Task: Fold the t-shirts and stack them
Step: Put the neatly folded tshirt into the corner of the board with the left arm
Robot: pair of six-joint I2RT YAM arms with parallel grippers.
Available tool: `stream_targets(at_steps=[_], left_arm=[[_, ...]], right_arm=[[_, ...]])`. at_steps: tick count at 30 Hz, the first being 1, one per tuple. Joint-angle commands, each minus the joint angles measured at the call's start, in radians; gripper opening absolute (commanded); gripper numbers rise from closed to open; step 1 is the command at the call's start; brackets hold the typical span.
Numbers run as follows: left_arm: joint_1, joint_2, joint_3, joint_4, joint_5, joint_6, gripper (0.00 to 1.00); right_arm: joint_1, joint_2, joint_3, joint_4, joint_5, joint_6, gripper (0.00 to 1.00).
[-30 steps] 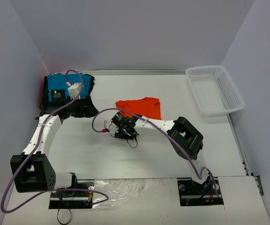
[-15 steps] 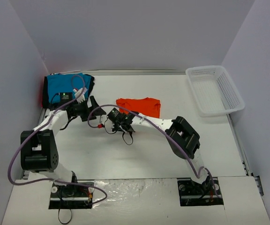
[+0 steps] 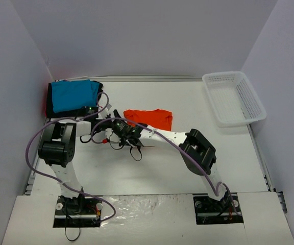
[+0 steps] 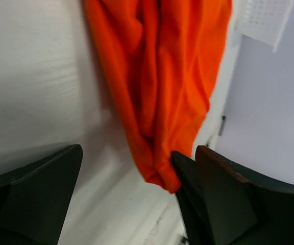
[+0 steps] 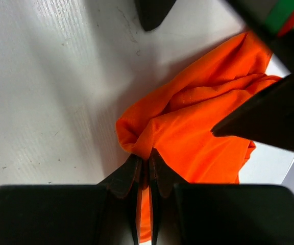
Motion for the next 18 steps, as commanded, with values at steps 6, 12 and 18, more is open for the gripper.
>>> stream_targets(at_steps=[6,12,18], left_arm=[[-0.071,0.083,-0.004,0.243,0.007,-0.155,0.94],[-0.121,0.145,0.045,0.251,0.006,-0.189,0.94],[-0.141,0.166,0.059,0.231,-0.010,-0.166,0.94]], right_arm=[[-0.002,0.025,0.035,-0.052,0.039,0.008,0.00],[-0.002,0.035,0.048,-0.069,0.046,0.008,0.00],[0.000,0.040,0.076,-0.090,0.031,0.011,0.00]])
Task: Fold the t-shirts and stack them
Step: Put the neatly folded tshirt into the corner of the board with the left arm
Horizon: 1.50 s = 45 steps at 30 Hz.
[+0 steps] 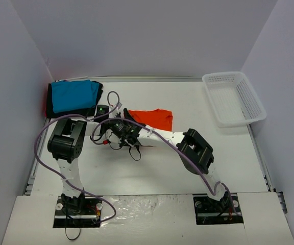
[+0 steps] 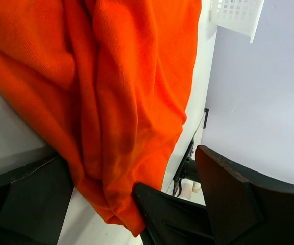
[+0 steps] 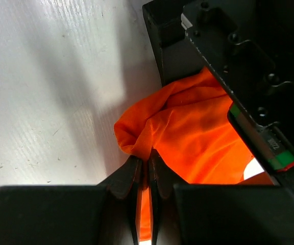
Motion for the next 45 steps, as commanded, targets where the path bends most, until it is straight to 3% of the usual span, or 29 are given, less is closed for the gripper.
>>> stream_targets(at_steps=[1,4,6,7,8,10,16,22,23,24,25,27,28,30,32,33,35,41,45], left_arm=[[-0.011,0.040,0.020,-0.034,-0.050,0.028,0.94],[-0.016,0.060,0.049,-0.023,-0.027,0.042,0.94],[-0.018,0.076,0.081,-0.104,-0.018,0.080,0.94],[-0.019,0.096,0.107,-0.118,-0.013,0.099,0.99],[-0.019,0.106,0.114,-0.129,-0.010,0.102,0.89],[-0.021,0.126,0.123,-0.121,0.001,0.096,0.79],[-0.027,0.156,0.149,-0.117,0.004,0.088,0.74],[-0.028,0.179,0.172,-0.123,0.002,0.091,0.37],[-0.028,0.182,0.175,-0.118,0.004,0.093,0.19],[-0.028,0.184,0.178,-0.109,0.007,0.097,0.09],[-0.028,0.184,0.180,-0.106,0.005,0.099,0.03],[-0.027,0.196,0.198,-0.095,0.007,0.094,0.02],[-0.027,0.198,0.201,-0.081,0.008,0.087,0.02],[-0.027,0.202,0.203,-0.040,0.014,0.056,0.02],[-0.025,0.201,0.203,-0.032,0.020,0.045,0.03],[-0.025,0.199,0.206,-0.031,0.022,0.045,0.02],[-0.022,0.198,0.204,-0.020,0.033,0.039,0.02],[-0.011,0.178,0.215,-0.040,0.047,0.094,0.02],[-0.014,0.144,0.287,-0.378,-0.041,0.312,0.03]], right_arm=[[0.000,0.005,0.049,-0.050,0.019,0.014,0.00],[0.000,0.002,0.052,-0.053,0.013,0.017,0.00],[0.001,0.002,0.051,-0.056,0.016,0.016,0.00],[0.001,0.001,0.052,-0.060,0.014,0.017,0.00],[0.001,-0.001,0.055,-0.061,0.010,0.017,0.00],[0.006,-0.005,0.055,-0.067,0.006,0.017,0.00],[0.014,-0.016,0.051,-0.070,0.000,0.016,0.00],[0.021,-0.019,0.051,-0.074,-0.009,0.020,0.00],[0.023,-0.021,0.051,-0.076,-0.012,0.020,0.00],[0.024,-0.021,0.051,-0.077,-0.013,0.022,0.00],[0.024,-0.025,0.049,-0.077,-0.014,0.023,0.00],[0.024,-0.028,0.038,-0.077,-0.009,0.023,0.02],[0.024,-0.038,0.031,-0.077,-0.009,0.022,0.20],[0.024,-0.064,-0.006,-0.082,-0.007,0.016,0.44],[0.020,-0.094,-0.044,-0.080,-0.035,-0.001,0.54],[0.020,-0.134,-0.093,-0.082,-0.040,-0.007,0.74],[0.020,-0.185,-0.144,-0.082,-0.056,-0.030,0.98],[-0.046,-0.436,-0.290,-0.123,-0.162,-0.090,1.00],[-0.272,-0.568,-0.314,-0.133,-0.256,-0.112,1.00]])
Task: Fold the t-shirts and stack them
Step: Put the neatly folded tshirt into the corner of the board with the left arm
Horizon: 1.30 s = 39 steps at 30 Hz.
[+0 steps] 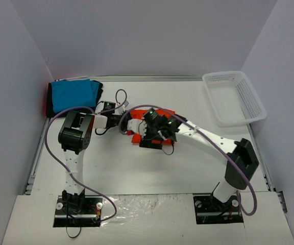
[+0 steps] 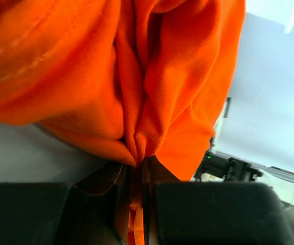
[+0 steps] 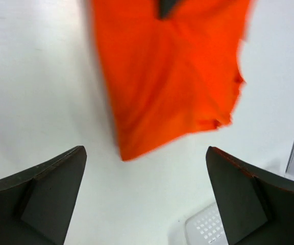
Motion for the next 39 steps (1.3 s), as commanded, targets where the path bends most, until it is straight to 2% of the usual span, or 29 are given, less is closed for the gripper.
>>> stream_targets(at_steps=[1,4,7,13,21,26,30,35,39], left_arm=[[0.004,-0.062,0.082,-0.300,-0.111,0.225,0.02],[0.002,-0.073,0.168,-0.513,-0.242,0.388,0.02],[0.002,-0.080,0.271,-0.653,-0.345,0.475,0.02],[0.001,-0.091,0.439,-0.770,-0.497,0.561,0.02],[-0.004,-0.067,0.620,-0.877,-0.719,0.651,0.02],[-0.005,0.038,0.866,-1.063,-0.876,0.691,0.02],[-0.005,0.093,0.999,-1.121,-0.979,0.739,0.02],[-0.005,0.180,1.211,-1.241,-1.123,0.818,0.02],[-0.004,0.228,1.305,-1.292,-1.209,0.852,0.02]], right_arm=[[-0.190,-0.108,-0.027,-0.040,-0.075,-0.037,1.00],[-0.301,-0.120,-0.056,-0.043,-0.080,-0.011,1.00],[-0.359,-0.130,-0.096,-0.042,-0.123,0.018,1.00],[-0.522,-0.197,-0.134,-0.040,-0.329,0.032,1.00],[-0.680,-0.248,-0.173,-0.045,-0.446,0.044,1.00],[-0.738,-0.243,-0.219,-0.045,-0.538,0.042,1.00],[-0.807,-0.235,-0.242,-0.040,-0.627,0.041,1.00],[-0.821,-0.226,-0.249,-0.039,-0.670,0.041,1.00],[-0.832,-0.215,-0.263,-0.033,-0.670,0.039,1.00]])
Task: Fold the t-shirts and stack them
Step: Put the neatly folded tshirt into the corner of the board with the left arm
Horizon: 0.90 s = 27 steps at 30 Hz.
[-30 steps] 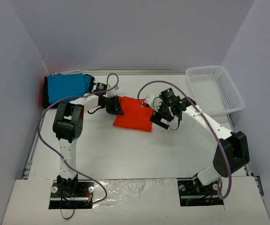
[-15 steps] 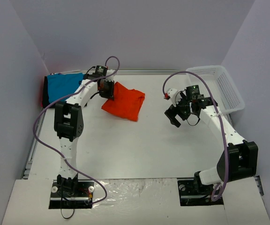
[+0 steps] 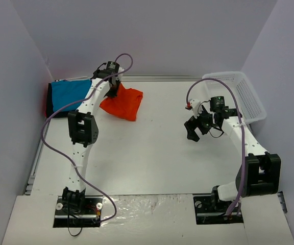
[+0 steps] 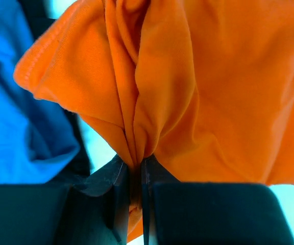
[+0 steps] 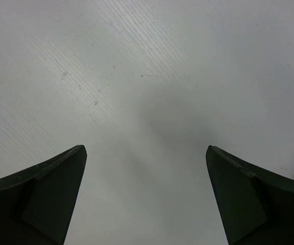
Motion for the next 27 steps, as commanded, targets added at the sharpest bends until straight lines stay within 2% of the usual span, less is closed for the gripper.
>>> stream_targets(at_steps=[1,5,9,27], left_arm=[[-0.003,-0.019,0.090,-0.096,-0.153,0.092,0.02],[-0.019,0.007,0.151,-0.094,-0.311,0.184,0.03],[-0.020,0.024,0.171,-0.077,-0.393,0.254,0.02],[-0.020,0.003,0.279,-0.031,-0.494,0.344,0.02]], right_arm=[[-0.010,0.015,-0.018,-0.012,-0.047,0.005,1.00],[-0.009,0.041,-0.020,-0.012,-0.039,0.004,1.00],[-0.009,0.055,-0.023,-0.014,-0.033,0.002,1.00],[-0.007,0.102,-0.035,-0.012,0.021,-0.001,1.00]])
